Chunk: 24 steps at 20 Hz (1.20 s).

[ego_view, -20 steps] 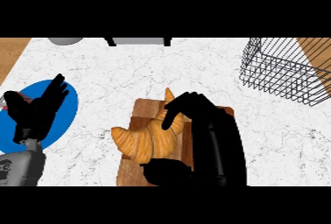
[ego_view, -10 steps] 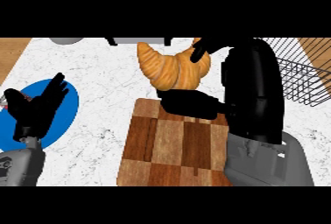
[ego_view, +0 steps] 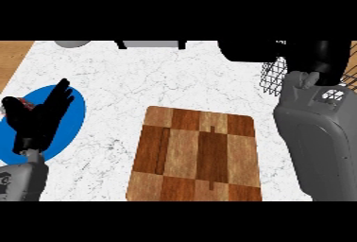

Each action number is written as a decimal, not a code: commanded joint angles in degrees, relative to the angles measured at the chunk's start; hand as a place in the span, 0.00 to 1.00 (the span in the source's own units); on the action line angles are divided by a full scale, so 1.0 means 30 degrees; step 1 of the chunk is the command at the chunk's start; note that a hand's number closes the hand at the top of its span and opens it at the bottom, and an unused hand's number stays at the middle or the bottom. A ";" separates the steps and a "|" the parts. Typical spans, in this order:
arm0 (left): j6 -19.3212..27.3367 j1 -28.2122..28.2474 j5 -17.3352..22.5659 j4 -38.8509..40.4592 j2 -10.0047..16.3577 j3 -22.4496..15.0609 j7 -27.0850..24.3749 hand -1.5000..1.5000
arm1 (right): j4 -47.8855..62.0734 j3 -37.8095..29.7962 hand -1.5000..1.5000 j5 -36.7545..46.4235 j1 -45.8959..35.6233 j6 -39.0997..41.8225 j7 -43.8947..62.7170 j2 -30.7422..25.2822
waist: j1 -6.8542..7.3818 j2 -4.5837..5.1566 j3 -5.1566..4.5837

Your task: Pick the croissant from the cutting board and place it in the basket

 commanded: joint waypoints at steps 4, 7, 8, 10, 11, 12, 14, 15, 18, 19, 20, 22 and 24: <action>-0.0305 0.1234 0.0192 -0.0313 -0.0169 0.0246 -0.0670 0.50 | 0.1281 -0.2479 1.00 -0.1176 0.1428 -0.0403 -0.2808 -0.1972 | -0.0042 -0.0015 0.0004; -0.0650 0.0272 0.0123 0.0977 0.0281 0.0505 -0.1145 0.50 | 0.3322 -0.3812 1.00 -0.2555 0.1744 -0.0996 -0.5606 -0.3002 | -0.0059 0.0020 0.0005; -0.0038 0.0694 -0.0441 0.0058 -0.0432 -0.0227 -0.0872 0.50 | 0.3484 -0.3641 1.00 -0.2054 0.1660 -0.0801 -0.5308 -0.3130 | -0.0039 -0.0002 0.0005; 0.0176 -0.0379 -0.0018 -0.0052 -0.0505 -0.0073 0.0516 0.50 | 0.3806 -0.3796 1.00 -0.2081 0.2724 -0.1783 -0.6338 -0.2991 | -0.0084 0.0004 0.0009; -0.0754 0.0278 0.0447 -0.0085 0.0239 0.0455 -0.0097 0.50 | 0.5039 -0.4331 1.00 -0.2750 0.3168 -0.2706 -0.7961 -0.3016 | 0.0007 0.0031 0.0012; -0.0574 -0.0763 0.0297 0.1130 0.0268 0.0625 -0.0493 0.50 | 0.5367 -0.5160 1.00 -0.3211 0.2397 -0.2641 -0.8018 -0.3520 | -0.0068 0.0042 0.0007; 0.0116 -0.1078 -0.0485 0.1759 -0.0106 0.0275 -0.0595 0.50 | 0.5324 -0.4820 1.00 -0.3406 0.2970 -0.3126 -0.8739 -0.2960 | -0.0109 0.0025 0.0005; -0.0270 -0.0050 -0.0483 0.2012 -0.0237 0.0300 -0.1981 0.50 | 0.5859 -0.4902 1.00 -0.3364 0.3073 -0.3489 -0.8873 -0.2807 | -0.0065 0.0025 0.0003; 0.0088 -0.0203 -0.0298 0.0605 -0.0542 0.0033 -0.0393 0.50 | 0.8453 -0.5957 1.00 -0.4334 0.3211 -0.4622 -1.1247 -0.3165 | 0.0019 0.0038 0.0012; 0.0034 0.0712 -0.0469 -0.0343 -0.0641 -0.0304 -0.0203 0.50 | 0.9321 -0.6440 1.00 -0.4713 0.3455 -0.5117 -1.2664 -0.3590 | 0.0107 0.0044 0.0019; -0.0221 0.0049 -0.0161 0.0721 -0.0399 0.0119 -0.0807 0.50 | 0.8561 -0.7199 1.00 -0.2589 0.3365 -0.7510 -0.9437 -0.3352 | 0.0057 0.0120 0.0013; -0.0569 -0.0124 -0.0100 0.1264 0.0019 0.0457 -0.1353 0.50 | 1.0407 -0.7573 0.00 -0.3946 0.2315 -0.7026 -1.0159 -0.3266 | 0.0079 0.0069 0.0007; -0.0572 0.0699 -0.0051 -0.0256 -0.0032 0.0246 -0.0223 0.50 | 1.0311 -0.7377 0.00 -0.4168 0.3198 -0.6557 -1.1067 -0.3929 | 0.0013 0.0000 0.0010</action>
